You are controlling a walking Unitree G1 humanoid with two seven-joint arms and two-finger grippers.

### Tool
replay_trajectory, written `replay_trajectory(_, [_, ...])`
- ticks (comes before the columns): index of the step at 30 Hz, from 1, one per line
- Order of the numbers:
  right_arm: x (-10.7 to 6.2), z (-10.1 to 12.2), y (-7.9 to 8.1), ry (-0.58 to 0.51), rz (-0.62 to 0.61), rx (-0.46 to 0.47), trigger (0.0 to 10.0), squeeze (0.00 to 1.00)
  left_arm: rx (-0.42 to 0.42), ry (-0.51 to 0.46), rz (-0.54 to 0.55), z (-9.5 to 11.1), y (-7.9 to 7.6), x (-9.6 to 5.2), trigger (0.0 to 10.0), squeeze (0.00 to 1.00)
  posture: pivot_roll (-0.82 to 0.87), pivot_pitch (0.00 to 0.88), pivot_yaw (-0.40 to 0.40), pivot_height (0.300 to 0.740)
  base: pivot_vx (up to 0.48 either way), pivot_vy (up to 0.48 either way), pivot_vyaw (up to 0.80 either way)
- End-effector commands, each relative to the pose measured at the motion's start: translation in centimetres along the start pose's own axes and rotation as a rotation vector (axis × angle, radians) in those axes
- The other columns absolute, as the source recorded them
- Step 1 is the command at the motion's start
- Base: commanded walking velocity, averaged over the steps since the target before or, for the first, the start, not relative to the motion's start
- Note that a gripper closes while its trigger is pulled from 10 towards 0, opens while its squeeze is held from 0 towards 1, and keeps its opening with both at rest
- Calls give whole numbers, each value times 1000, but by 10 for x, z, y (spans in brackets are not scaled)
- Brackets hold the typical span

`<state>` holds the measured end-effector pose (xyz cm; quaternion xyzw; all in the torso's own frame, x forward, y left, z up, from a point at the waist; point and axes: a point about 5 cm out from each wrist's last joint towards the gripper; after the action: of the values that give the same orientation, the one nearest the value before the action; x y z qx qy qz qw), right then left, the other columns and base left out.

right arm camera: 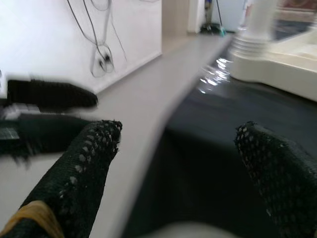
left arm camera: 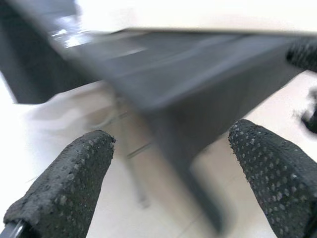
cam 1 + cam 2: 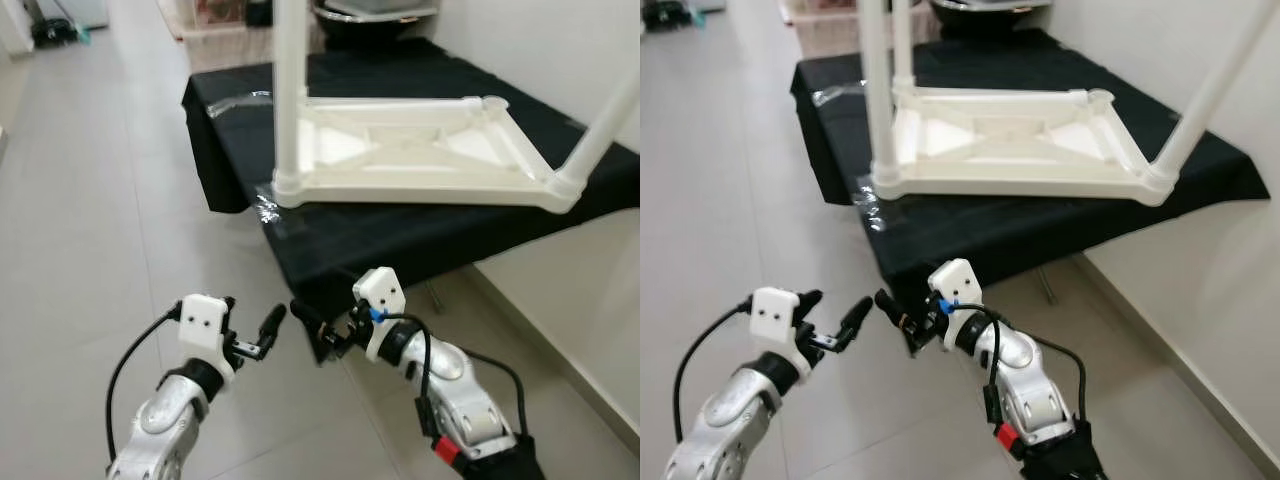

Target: Building children table

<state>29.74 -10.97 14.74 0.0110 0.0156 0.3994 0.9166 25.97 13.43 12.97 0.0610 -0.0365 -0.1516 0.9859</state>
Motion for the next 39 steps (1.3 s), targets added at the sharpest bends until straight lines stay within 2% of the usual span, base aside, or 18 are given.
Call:
replay_trajectory(1, [4, 11, 5, -11, 45, -60, 10000, 0, 6, 9, 28, 0, 7, 0, 10000, 0, 2, 155, -9, 740, 0, -439, 0])
replay_trajectory(5, [7, 17, 7, -16, 59, -82, 10000, 0, 6, -24, 51, 9, 11, 6, 10000, 0, -1, 157, -9, 740, 0, -437, 0])
replay_trajectory(8, [9, 23, 12, -44, 100, -79, 10000, 0, -6, -84, 67, 26, 15, 14, 10000, 0, 3, 158, -9, 740, 0, -437, 0])
replay_trajectory(9, [9, 24, 14, -40, 107, -110, 10000, 0, -4, -95, 68, 30, 16, 16, 10000, 0, 3, 158, -8, 740, 0, -435, 781])
replay_trajectory(13, [9, 23, 14, -32, 107, -145, 10000, 0, 0, -97, 72, 33, 15, 18, 10000, 0, 3, 159, -6, 740, 0, -421, 777])
replay_trajectory(20, [7, 20, 7, 0, 65, -168, 10000, 0, -35, -67, 87, 29, 10, 20, 10000, 0, 2, 160, -1, 740, 0, 0, 779])
replay_trajectory(22, [8, 20, 0, -11, -5, -164, 10000, 0, -43, -56, 71, 25, 7, 19, 10000, 0, 1, 161, 1, 740, 0, 0, 391])
replay_trajectory(24, [8, 20, 0, -11, -5, -164, 10000, 0, -43, -56, 71, 25, 7, 19, 10000, 0, 1, 161, 1, 740, 0, 0, 0])
replay_trajectory(31, [9, 21, -17, -24, -184, -115, 10000, 0, -34, -54, 51, 26, 6, 17, 10000, 0, 3, 162, 2, 740, 409, 0, 371])
replay_trajectory(33, [9, 21, -19, -34, -189, -93, 10000, 0, -36, -55, 48, 26, 5, 18, 10000, 0, 2, 162, 3, 740, 418, 0, 344])
replay_trajectory(35, [9, 21, -19, -34, -189, -93, 10000, 0, -36, -55, 48, 26, 5, 18, 10000, 0, 2, 162, 3, 740, 416, 0, 0])
replay_trajectory(36, [8, 22, -23, -18, -221, -121, 10000, 0, -36, -56, 45, 27, 5, 18, 10000, 0, 3, 161, 1, 740, 412, 0, 681])
replay_trajectory(39, [8, 24, -26, -33, -247, -110, 10000, 0, -37, -57, 41, 27, 3, 18, 10000, 0, 3, 161, 3, 740, 415, 0, 748])
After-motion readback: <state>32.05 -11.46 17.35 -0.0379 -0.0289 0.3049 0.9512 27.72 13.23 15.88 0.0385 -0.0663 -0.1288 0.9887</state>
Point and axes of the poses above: a point about 5 cm out from each wrist's last joint towards the gripper, its own x axis pointing out of the wrist towards the gripper, its own z axis along the axis of the wrist's last joint, y = z × x, and after that the axes turned 14 degrees about x, right-handed
